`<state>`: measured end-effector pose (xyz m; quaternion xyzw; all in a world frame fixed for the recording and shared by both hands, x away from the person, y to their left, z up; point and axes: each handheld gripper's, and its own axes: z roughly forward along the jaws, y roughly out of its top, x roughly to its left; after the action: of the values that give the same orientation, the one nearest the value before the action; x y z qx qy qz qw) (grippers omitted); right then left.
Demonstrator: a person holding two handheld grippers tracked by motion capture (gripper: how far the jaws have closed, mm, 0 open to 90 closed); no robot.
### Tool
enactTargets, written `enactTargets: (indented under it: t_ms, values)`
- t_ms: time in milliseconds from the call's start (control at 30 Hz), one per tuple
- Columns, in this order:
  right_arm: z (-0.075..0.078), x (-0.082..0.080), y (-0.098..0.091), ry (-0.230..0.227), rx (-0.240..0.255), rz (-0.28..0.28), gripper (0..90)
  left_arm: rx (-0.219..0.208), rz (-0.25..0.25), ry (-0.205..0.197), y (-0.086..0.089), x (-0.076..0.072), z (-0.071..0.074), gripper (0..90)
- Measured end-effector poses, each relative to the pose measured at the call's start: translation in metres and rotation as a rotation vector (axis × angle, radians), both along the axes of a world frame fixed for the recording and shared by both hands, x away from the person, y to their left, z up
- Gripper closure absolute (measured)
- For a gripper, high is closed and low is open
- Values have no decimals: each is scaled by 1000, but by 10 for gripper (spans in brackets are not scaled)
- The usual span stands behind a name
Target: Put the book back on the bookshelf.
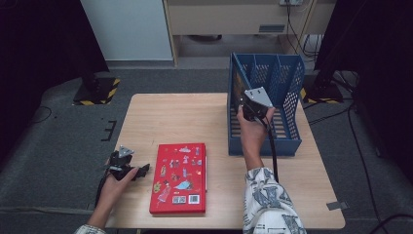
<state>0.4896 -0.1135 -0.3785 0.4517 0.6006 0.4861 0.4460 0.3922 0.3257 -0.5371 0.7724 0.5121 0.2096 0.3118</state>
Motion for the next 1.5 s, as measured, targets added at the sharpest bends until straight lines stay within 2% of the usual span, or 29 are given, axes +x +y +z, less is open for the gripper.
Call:
enactTargets:
  t_ms: [233, 400, 533, 600, 667, 767, 867, 967, 1233, 1333, 1400, 1433, 1500]
  values:
    - [2, 9, -2, -27, 19, -19, 834, 1, 0, 0, 0, 0, 0, 0]
    - [-4, 14, -2, -30, 25, -36, 833, 0, -1, 0, 0, 0, 0, 0]
    - [-5, 12, 3, -22, -1, -27, 830, 0, -1, 0, 0, 0, 0, 0]
    - [-6, 10, 10, -19, -31, -28, 818, 1, -1, -1, 0, 0, 0, 0]
    - [-6, 9, 11, -19, -33, -33, 809, 1, -1, 0, 0, 0, 0, 0]
    - [-6, 8, 11, -11, -34, -24, 720, 1, -1, 0, 0, 0, 0, 0]
    - [-8, 5, 13, -2, -65, -16, 631, 1, -1, 0, 0, 0, 0, 0]
    - [-12, -1, 10, 8, -56, -8, 546, 1, -1, 0, 0, 0, 0, 0]
    - [-22, -20, -3, 54, -55, 39, 414, 1, 0, 0, -1, 0, 0, 0]
    - [-23, -25, -4, 76, -51, 78, 356, 1, 0, 1, -1, 0, 0, 0]
    - [-24, -27, -4, 88, -56, 85, 336, 1, 0, 1, -1, 0, 0, 0]
    - [-26, -30, -5, 100, -53, 111, 285, 0, 0, 0, -1, 0, 0, 0]
    - [-27, -31, -5, 108, -51, 115, 274, 0, 0, 0, -1, 0, 0, 0]
